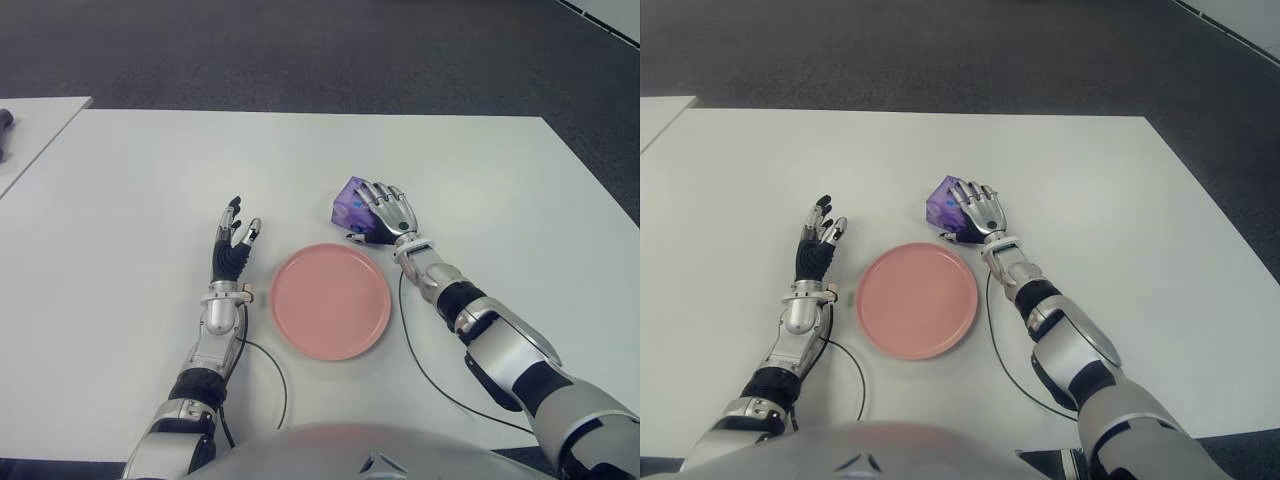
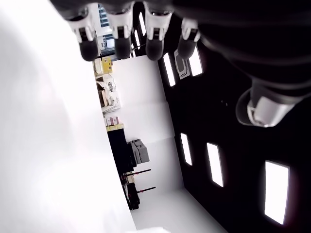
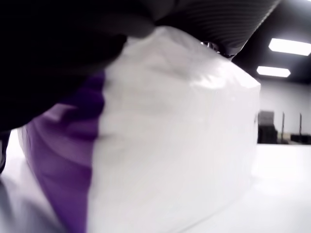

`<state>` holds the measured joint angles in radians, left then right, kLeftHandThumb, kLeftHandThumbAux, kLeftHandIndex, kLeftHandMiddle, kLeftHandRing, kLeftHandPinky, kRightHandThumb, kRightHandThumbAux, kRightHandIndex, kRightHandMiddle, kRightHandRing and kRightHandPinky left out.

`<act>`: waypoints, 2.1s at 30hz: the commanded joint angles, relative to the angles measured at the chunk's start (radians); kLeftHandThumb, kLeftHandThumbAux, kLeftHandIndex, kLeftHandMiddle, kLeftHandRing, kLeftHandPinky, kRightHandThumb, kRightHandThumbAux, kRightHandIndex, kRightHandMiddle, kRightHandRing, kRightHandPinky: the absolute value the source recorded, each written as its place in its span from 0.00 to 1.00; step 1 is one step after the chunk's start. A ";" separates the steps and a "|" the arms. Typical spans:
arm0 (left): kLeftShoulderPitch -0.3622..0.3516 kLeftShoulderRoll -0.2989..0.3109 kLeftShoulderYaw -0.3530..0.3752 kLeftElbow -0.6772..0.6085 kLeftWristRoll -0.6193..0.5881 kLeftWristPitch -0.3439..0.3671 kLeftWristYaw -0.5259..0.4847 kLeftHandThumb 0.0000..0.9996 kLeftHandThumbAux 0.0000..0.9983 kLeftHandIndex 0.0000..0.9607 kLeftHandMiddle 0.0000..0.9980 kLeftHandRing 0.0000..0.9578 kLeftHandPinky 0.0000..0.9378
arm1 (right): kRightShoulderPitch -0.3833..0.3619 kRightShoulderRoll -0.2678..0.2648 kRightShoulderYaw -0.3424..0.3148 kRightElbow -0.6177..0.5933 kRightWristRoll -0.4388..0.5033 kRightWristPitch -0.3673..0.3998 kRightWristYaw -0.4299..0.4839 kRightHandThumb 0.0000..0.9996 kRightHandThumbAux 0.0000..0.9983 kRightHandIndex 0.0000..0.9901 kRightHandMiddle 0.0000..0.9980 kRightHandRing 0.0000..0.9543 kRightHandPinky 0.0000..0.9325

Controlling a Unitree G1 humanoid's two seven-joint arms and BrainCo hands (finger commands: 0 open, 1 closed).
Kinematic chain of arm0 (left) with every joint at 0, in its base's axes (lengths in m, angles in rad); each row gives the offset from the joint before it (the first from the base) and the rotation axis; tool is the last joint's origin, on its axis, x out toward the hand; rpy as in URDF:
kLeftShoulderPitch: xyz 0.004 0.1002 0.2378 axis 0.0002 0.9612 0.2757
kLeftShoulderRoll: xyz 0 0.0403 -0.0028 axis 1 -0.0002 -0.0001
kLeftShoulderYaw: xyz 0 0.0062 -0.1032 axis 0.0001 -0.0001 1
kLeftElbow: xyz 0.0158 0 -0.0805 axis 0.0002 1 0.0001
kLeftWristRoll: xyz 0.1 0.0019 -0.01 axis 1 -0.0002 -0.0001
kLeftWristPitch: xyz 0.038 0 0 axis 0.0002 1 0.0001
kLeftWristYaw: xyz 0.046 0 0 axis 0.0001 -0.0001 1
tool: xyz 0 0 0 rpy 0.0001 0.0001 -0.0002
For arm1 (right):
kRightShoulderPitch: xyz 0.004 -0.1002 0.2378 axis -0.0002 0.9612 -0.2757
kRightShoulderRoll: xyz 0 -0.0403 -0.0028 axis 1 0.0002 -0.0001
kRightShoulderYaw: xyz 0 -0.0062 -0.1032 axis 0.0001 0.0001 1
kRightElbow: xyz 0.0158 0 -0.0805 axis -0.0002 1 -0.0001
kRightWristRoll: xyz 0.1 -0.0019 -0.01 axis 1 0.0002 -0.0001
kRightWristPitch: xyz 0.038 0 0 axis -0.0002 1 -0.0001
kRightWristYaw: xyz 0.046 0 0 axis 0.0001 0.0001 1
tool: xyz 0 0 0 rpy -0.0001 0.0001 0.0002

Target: Put the tissue paper into the plate.

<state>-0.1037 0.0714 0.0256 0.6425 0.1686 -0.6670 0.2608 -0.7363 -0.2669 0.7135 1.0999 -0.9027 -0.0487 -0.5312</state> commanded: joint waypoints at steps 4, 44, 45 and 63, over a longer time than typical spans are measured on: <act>0.051 -0.006 -0.001 0.006 0.020 0.025 0.024 0.00 0.41 0.00 0.00 0.00 0.00 | 0.039 0.049 -0.058 0.127 0.137 -0.059 0.472 0.77 0.37 0.29 0.32 0.33 0.37; 0.070 -0.012 -0.001 -0.043 0.052 0.056 0.071 0.00 0.43 0.00 0.00 0.00 0.00 | 0.146 0.080 -0.202 0.200 0.313 -0.185 0.507 0.86 0.68 0.41 0.53 0.90 0.90; 0.069 -0.011 -0.001 -0.040 0.051 0.053 0.070 0.00 0.43 0.00 0.00 0.00 0.00 | 0.146 0.080 -0.202 0.201 0.314 -0.187 0.510 0.86 0.68 0.41 0.53 0.90 0.90; 0.067 -0.018 -0.004 -0.060 0.036 0.074 0.051 0.00 0.42 0.00 0.00 0.00 0.00 | 0.147 0.065 -0.194 0.187 0.321 -0.199 0.513 0.86 0.68 0.41 0.53 0.91 0.90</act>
<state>-0.0601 0.0660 0.0231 0.5795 0.2080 -0.6217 0.3141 -0.7983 -0.2423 0.4721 1.1800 -0.5660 -0.2866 -0.2122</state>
